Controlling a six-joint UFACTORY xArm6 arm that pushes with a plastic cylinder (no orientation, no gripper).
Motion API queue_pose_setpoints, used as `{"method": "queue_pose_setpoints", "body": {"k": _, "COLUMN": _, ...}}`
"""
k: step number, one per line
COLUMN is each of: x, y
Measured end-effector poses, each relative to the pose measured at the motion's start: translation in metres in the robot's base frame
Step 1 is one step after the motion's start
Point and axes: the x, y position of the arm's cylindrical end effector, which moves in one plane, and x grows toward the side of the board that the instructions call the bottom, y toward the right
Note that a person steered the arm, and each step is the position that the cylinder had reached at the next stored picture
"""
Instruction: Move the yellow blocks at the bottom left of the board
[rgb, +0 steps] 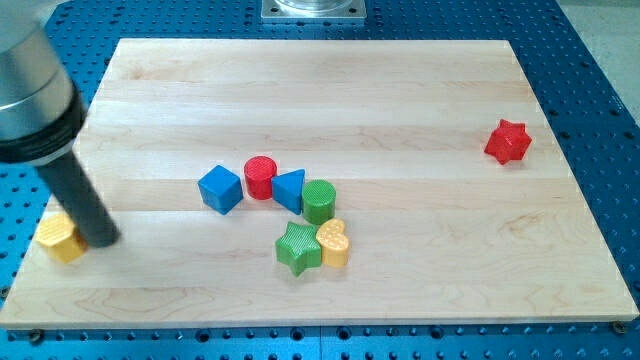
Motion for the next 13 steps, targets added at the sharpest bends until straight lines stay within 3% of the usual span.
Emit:
{"method": "queue_pose_setpoints", "body": {"k": 1, "x": 0.012, "y": 0.053}}
{"method": "queue_pose_setpoints", "body": {"k": 2, "x": 0.064, "y": 0.119}}
{"method": "queue_pose_setpoints", "body": {"k": 3, "x": 0.059, "y": 0.188}}
{"method": "queue_pose_setpoints", "body": {"k": 5, "x": -0.005, "y": 0.24}}
{"method": "queue_pose_setpoints", "body": {"k": 6, "x": 0.011, "y": 0.265}}
{"method": "queue_pose_setpoints", "body": {"k": 7, "x": 0.068, "y": 0.312}}
{"method": "queue_pose_setpoints", "body": {"k": 8, "x": 0.026, "y": 0.367}}
{"method": "queue_pose_setpoints", "body": {"k": 9, "x": 0.002, "y": 0.34}}
{"method": "queue_pose_setpoints", "body": {"k": 10, "x": 0.002, "y": 0.268}}
{"method": "queue_pose_setpoints", "body": {"k": 13, "x": 0.017, "y": 0.145}}
